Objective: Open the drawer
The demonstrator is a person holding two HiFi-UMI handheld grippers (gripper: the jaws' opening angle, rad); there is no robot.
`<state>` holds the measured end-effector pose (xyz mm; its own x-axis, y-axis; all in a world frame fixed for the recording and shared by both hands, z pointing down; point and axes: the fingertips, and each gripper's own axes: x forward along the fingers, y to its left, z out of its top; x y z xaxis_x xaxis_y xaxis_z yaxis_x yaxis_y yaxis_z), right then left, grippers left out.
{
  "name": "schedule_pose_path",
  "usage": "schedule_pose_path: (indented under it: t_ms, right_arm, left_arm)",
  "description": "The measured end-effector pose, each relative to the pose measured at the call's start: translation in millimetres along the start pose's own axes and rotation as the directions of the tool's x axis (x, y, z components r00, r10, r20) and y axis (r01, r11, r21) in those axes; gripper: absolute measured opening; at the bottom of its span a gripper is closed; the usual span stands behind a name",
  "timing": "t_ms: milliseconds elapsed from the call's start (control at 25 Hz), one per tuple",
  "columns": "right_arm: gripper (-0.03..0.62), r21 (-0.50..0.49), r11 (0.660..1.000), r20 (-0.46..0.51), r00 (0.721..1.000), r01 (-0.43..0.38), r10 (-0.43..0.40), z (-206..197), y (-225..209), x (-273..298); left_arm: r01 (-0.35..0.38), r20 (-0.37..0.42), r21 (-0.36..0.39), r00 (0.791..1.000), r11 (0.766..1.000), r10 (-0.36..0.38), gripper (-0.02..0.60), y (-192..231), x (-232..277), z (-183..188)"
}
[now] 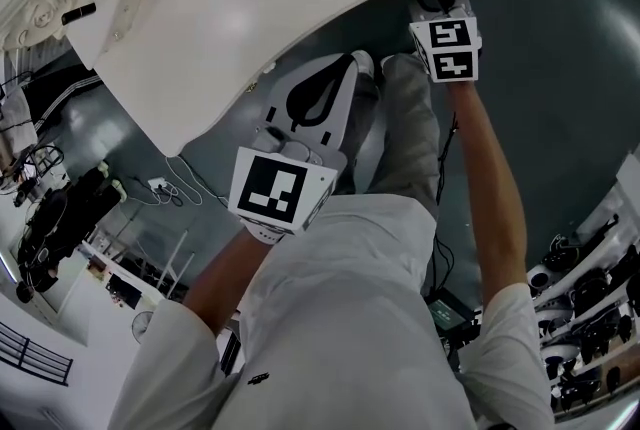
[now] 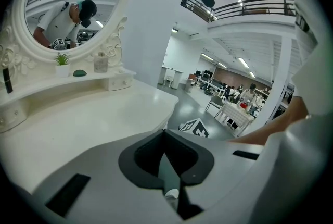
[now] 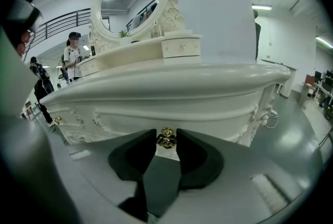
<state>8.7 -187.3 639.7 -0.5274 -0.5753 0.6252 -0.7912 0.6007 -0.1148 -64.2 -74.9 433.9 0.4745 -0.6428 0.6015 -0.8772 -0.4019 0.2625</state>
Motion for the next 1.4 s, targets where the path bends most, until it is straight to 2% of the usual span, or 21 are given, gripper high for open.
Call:
schedule_pose_path:
  t_ms: [360,560,1400]
  right_arm:
    - [0.133,-0.005,1.0,-0.02,1.0,-0.018,0.018,-28.1,5.5,-33.5]
    - [0.133,-0.004,1.0,-0.022,1.0,-0.001,0.001,-45.0,-4.2,-59.6]
    - [0.135,0.034,0.999,-0.038,0.999,-0.006,0.007,-84.6,1.0,-111.8]
  left_arm:
    - [0.004,0.006,-0.002,1.0,1.0,-0.004,0.011,6.7,-0.6,-5.0]
    - [0.035,0.009,0.021,0.999,0.999,-0.036,0.009,-20.1,4.5,-0.2]
    - [0.114,-0.025,0.074,0.993,0.991,-0.112,0.011,-49.9,12.7,-4.6]
